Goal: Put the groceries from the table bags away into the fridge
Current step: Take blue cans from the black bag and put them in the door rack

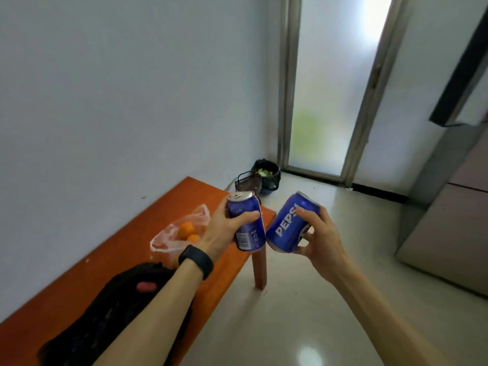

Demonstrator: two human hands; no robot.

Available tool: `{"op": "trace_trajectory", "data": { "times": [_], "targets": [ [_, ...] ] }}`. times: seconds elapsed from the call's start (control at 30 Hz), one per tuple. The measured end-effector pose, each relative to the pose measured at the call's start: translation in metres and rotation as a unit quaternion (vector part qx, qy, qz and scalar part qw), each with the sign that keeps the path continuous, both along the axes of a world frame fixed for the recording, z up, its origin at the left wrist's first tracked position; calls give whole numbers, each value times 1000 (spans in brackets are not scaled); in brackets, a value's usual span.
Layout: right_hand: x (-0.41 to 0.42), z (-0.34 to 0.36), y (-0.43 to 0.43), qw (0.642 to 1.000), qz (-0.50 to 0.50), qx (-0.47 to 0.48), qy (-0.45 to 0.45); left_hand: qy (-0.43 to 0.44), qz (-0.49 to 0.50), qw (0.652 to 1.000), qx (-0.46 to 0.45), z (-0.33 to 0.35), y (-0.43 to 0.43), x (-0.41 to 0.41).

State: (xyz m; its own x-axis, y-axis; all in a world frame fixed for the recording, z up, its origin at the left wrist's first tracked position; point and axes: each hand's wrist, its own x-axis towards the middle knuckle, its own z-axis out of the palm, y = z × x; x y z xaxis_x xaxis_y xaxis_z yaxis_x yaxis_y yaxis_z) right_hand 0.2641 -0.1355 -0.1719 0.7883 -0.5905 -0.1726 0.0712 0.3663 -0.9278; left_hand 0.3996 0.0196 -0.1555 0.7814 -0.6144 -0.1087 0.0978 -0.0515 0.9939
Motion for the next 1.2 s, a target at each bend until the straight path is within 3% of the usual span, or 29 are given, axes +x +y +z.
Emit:
{"op": "trace_trajectory", "data": {
  "times": [0.17,0.33,0.5,0.9,1.07,1.2],
  "targets": [
    [-70,19,-74,991,-105,-84,0,20,-90,995,-24,15,-110,-55],
    [-136,38,-146,966,-188,-178,10,-87,-200,976,20,34,-208,-105],
    [-191,58,-215,941,-236,-241,23,-172,-257,951,0,57,-304,-131],
    [-223,134,-425,878,-291,-377,51,-288,-257,914,-122,144,-545,-132],
    [-216,173,-524,855,-310,-413,52,-371,-251,882,-150,206,-631,-121],
    [-210,210,-588,805,-372,-454,89,-470,-205,849,-131,251,-692,-109]
  ]
}}
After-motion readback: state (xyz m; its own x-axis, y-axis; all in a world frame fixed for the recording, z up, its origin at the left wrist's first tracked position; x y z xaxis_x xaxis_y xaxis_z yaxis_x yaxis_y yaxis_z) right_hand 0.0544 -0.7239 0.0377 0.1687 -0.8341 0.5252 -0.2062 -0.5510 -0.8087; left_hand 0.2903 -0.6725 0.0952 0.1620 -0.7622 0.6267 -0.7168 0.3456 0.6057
